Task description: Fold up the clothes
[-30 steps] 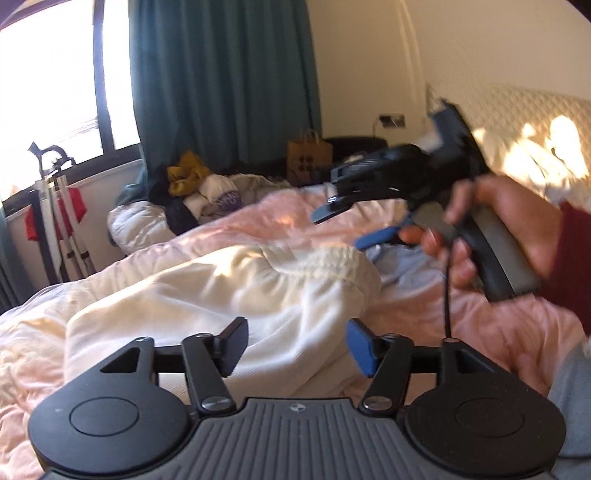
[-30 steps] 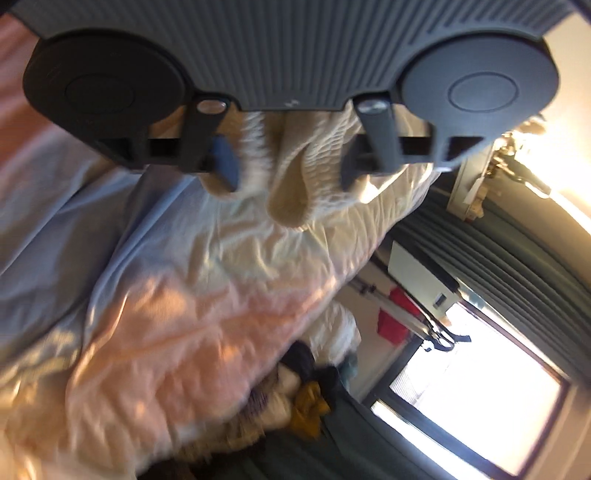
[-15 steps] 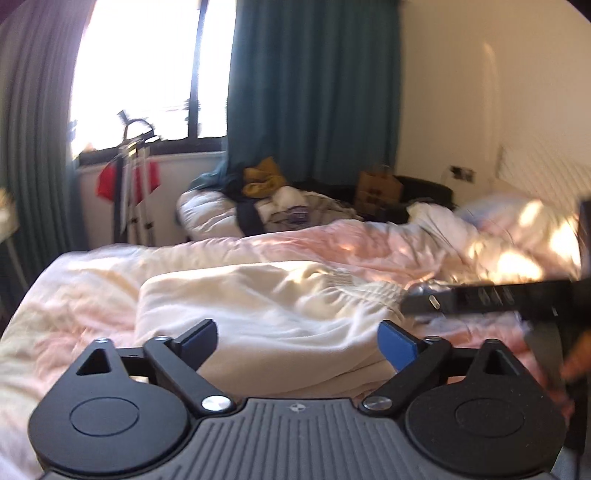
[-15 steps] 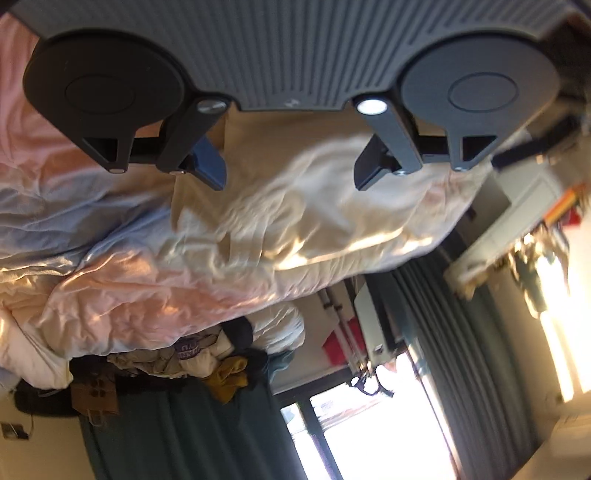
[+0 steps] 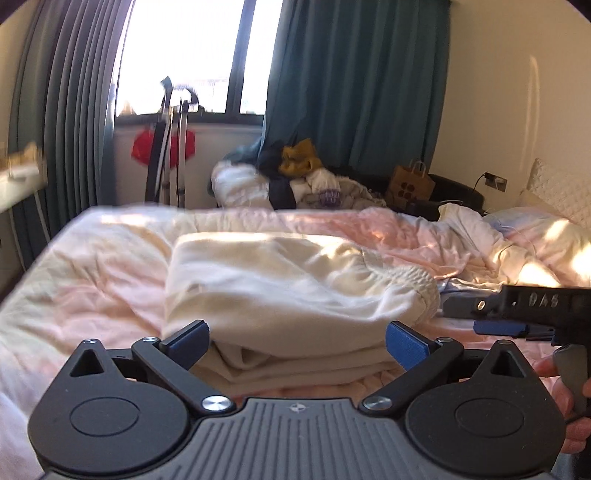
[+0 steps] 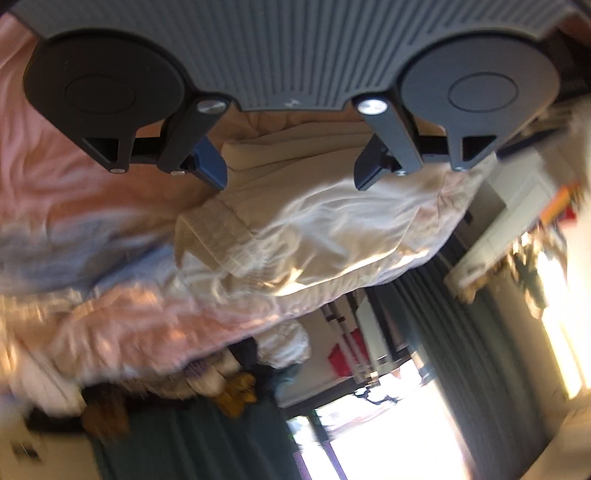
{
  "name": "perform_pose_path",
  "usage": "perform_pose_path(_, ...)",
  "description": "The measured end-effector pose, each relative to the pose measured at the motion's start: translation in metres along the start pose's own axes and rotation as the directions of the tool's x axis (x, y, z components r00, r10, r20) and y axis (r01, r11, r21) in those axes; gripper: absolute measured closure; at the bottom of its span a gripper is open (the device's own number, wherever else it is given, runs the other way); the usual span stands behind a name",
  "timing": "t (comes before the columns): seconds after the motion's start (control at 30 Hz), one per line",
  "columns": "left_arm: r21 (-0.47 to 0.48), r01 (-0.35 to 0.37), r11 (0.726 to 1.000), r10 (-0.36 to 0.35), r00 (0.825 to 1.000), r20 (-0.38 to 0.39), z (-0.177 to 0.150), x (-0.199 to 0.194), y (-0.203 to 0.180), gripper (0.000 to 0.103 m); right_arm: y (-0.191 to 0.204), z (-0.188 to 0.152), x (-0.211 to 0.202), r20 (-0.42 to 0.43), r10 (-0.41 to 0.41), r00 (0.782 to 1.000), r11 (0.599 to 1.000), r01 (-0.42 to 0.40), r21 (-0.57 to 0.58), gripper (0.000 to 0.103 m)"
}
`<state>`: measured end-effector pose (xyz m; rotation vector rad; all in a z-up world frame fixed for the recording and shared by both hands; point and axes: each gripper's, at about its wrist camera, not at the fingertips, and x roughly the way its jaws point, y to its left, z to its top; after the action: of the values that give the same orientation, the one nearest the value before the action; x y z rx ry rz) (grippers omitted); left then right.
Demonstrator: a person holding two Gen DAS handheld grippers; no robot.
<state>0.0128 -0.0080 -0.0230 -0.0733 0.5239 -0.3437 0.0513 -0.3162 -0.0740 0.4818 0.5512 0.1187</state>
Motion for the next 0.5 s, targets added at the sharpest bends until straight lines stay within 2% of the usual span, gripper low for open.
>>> perform_pose_path(0.1, -0.136, 0.040, 0.990, -0.047, 0.998, -0.047, 0.001, 0.019, 0.018, 0.001, -0.023, 0.004, 0.010, -0.035, 0.046, 0.998, 0.984, -0.040, 0.172, 0.024)
perform_pose_path(0.2, -0.290, 0.091, 0.953, -0.114, 0.991, -0.065, 0.002, 0.037, 0.040, 0.001, -0.042, 0.007, 0.029, -0.074, 0.100, 0.992, 0.941, -0.070, 0.332, 0.024)
perform_pose_path(0.27, -0.409, 0.148, 0.901, -0.189, 0.980, -0.062, -0.001, 0.055, 0.056, 0.003, -0.050, 0.012, 0.046, -0.098, 0.109, 0.989, 0.912, -0.060, 0.406, 0.024)
perform_pose_path(0.33, -0.524, 0.203, 0.827, -0.266, 0.963, -0.048, -0.004, 0.073, 0.071, 0.003, -0.057, 0.016, 0.063, -0.110, 0.119, 0.987, 0.883, -0.054, 0.467, 0.024)
perform_pose_path(0.43, -0.641, 0.229, 0.733, -0.330, 0.943, -0.041, -0.013, 0.097, 0.087, 0.005, -0.063, 0.020, 0.089, -0.125, 0.109, 0.986, 0.854, -0.028, 0.519, 0.025)
perform_pose_path(0.5, -0.689, 0.228, 0.688, -0.349, 0.936, -0.039, -0.017, 0.111, 0.096, 0.009, -0.065, 0.020, 0.107, -0.143, 0.077, 0.987, 0.848, 0.010, 0.530, 0.028)
